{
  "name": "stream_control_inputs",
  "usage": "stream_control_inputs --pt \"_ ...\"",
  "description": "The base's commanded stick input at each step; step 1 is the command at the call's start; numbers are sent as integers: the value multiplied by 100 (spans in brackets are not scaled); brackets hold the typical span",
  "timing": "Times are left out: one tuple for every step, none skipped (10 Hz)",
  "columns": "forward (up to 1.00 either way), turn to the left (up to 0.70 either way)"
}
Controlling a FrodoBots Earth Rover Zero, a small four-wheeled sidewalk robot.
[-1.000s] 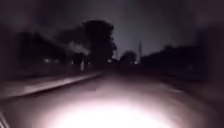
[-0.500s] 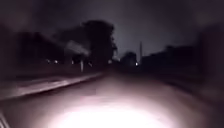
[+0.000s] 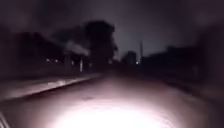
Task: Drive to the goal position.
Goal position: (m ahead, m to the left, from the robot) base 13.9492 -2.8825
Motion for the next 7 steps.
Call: stream_control_inputs --pt "70 -22" --pt "70 -35" --pt "70 -18" --pt "70 0" --pt "70 0" --pt "70 0" --pt "70 0"
